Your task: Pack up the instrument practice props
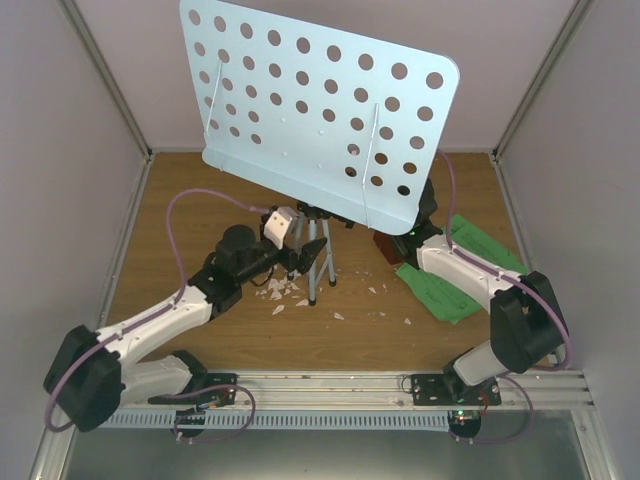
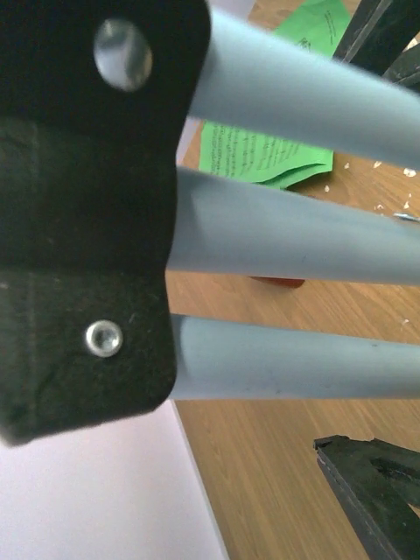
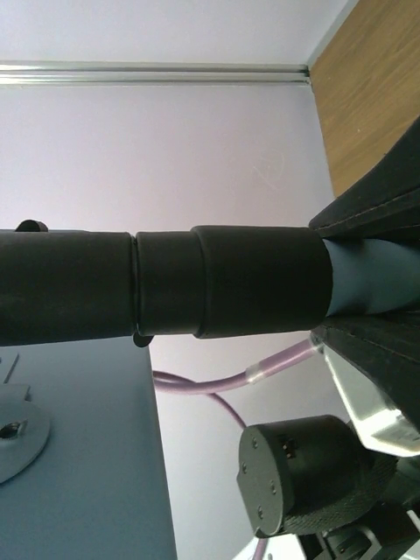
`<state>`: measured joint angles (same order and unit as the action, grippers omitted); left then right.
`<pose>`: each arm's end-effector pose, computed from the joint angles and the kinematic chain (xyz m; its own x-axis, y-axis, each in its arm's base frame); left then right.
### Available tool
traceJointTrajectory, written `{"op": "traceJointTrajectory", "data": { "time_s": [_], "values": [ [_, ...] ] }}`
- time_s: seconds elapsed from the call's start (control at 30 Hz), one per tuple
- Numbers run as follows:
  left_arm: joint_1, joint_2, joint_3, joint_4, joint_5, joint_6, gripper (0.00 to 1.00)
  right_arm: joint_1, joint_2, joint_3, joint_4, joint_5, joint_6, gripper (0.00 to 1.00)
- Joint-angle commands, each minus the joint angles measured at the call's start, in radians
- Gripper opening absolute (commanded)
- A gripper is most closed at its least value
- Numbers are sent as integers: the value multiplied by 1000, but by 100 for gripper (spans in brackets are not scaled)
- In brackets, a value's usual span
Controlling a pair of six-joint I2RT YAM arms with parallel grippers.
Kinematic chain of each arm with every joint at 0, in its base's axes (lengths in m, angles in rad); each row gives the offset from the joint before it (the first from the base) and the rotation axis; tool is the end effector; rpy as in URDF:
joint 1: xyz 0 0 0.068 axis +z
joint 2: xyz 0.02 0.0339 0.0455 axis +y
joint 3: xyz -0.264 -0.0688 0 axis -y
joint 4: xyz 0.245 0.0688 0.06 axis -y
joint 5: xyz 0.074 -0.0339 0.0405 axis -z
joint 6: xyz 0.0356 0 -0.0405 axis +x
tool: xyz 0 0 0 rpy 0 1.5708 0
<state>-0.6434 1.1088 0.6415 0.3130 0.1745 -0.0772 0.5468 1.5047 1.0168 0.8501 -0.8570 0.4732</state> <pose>0.2010 -0.1584 0.2763 -0.1787 0.0391 -0.9831 0.7164 0.6901 -0.1028 0.2748 0.1988 0.3496 -0.1609 0.2514 -0.9544 -0.9784 0.0867 0.1878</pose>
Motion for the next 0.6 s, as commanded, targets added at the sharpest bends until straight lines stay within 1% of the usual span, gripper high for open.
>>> {"op": "traceJointTrajectory", "data": {
  "time_s": [0.0, 0.13, 0.23, 0.33, 0.47, 0.53, 0.57],
  "values": [
    [5, 61, 24, 210, 21, 8, 99, 10, -6, -13, 68, 24, 57, 1],
    [-4, 89, 5, 307, 30, -23, 99, 10, -14, -27, 78, 49, 57, 1],
    [-27, 110, 1, 349, -6, -40, 99, 10, -25, -41, 87, 76, 56, 1],
    [-71, 143, 17, 358, -81, -36, 99, 10, -34, -58, 102, 106, 57, 0],
    [-111, 196, 53, 336, -224, -39, 99, 10, -48, -75, 118, 139, 59, 0],
    [-118, 216, 60, 334, -268, -50, 96, 10, -52, -81, 123, 148, 61, 1],
    [-123, 225, 65, 333, -284, -53, 92, 10, -55, -84, 125, 153, 60, 1]
  ]
}}
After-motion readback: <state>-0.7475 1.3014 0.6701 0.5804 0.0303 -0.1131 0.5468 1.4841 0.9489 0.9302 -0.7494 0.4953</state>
